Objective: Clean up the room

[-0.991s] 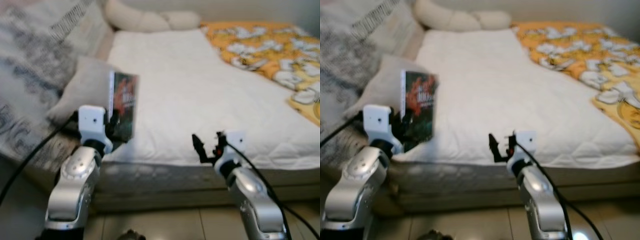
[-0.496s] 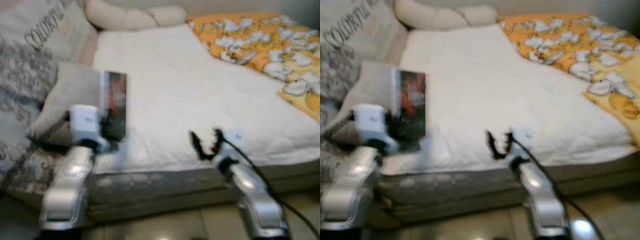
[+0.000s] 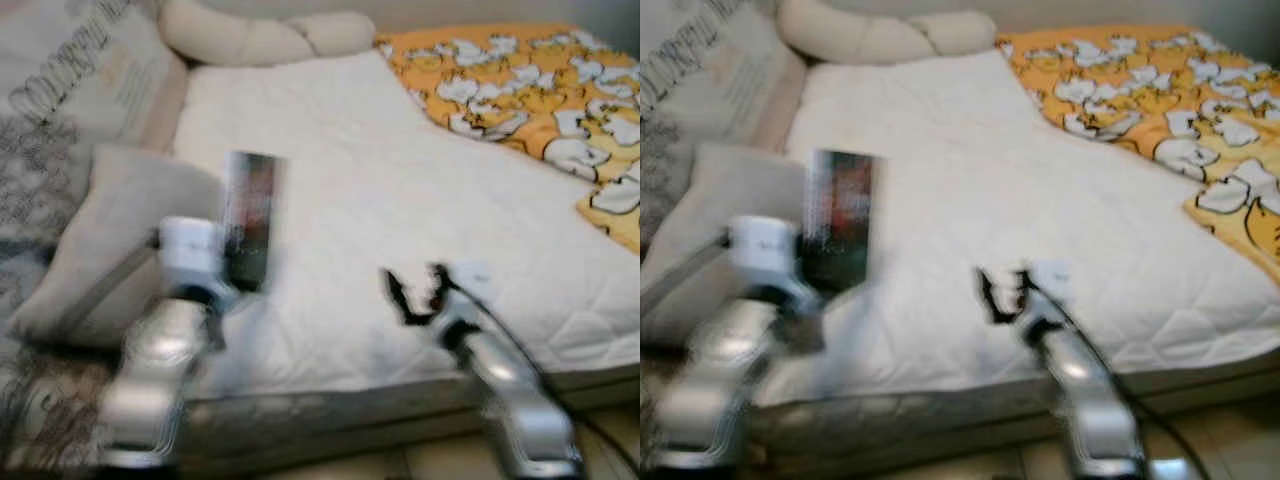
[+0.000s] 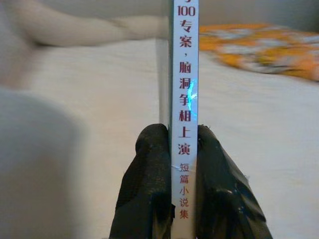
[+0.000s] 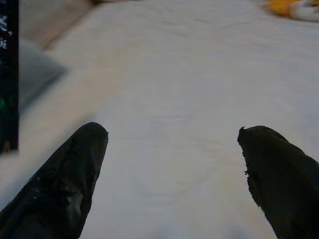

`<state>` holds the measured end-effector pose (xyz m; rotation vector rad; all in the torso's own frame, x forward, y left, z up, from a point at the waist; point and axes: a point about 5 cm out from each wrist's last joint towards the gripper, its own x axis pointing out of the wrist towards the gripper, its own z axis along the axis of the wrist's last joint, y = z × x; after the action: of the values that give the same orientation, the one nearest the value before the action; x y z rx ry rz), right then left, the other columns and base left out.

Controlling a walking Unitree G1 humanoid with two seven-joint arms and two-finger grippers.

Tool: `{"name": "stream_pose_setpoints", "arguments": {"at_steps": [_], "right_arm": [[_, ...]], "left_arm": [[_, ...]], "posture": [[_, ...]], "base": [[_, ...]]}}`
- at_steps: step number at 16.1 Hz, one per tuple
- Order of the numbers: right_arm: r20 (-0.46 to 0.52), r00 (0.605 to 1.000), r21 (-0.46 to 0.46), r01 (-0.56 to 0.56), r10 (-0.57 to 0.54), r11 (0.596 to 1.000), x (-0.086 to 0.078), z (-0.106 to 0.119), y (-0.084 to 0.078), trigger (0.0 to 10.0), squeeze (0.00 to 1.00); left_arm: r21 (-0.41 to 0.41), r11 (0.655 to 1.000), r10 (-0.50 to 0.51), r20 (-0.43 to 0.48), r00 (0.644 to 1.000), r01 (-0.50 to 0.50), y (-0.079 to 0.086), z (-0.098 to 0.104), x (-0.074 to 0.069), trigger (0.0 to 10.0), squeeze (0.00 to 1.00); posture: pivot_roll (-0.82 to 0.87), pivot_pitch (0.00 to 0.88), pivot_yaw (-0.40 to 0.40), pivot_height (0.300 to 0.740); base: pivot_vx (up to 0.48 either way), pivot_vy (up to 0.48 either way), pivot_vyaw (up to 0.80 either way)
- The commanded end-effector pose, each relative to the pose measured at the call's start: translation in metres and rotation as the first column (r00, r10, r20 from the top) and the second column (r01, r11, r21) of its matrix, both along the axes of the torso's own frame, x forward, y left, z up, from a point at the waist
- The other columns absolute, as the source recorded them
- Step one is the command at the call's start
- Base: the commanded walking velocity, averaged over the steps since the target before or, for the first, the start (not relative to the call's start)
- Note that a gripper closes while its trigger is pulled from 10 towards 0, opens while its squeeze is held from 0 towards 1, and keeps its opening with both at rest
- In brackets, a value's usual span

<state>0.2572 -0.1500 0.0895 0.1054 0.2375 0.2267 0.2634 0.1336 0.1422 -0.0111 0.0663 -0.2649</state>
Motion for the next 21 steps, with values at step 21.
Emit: {"name": "stream_pose_setpoints", "arguments": {"at_steps": [21], "right_arm": [[-0.014, 1.0, 0.003, -0.023, 0.023, 1.0, 0.005, 0.007, -0.007, 10.0, 0.0]], "left_arm": [[0.057, 0.996, 0.067, -0.021, 0.998, -0.066, 0.012, 0.003, 0.006, 10.0, 0.0]], "posture": [[-0.03, 0.015, 0.031, 0.74]], "base": [[0.031, 0.0, 0.0]]}}
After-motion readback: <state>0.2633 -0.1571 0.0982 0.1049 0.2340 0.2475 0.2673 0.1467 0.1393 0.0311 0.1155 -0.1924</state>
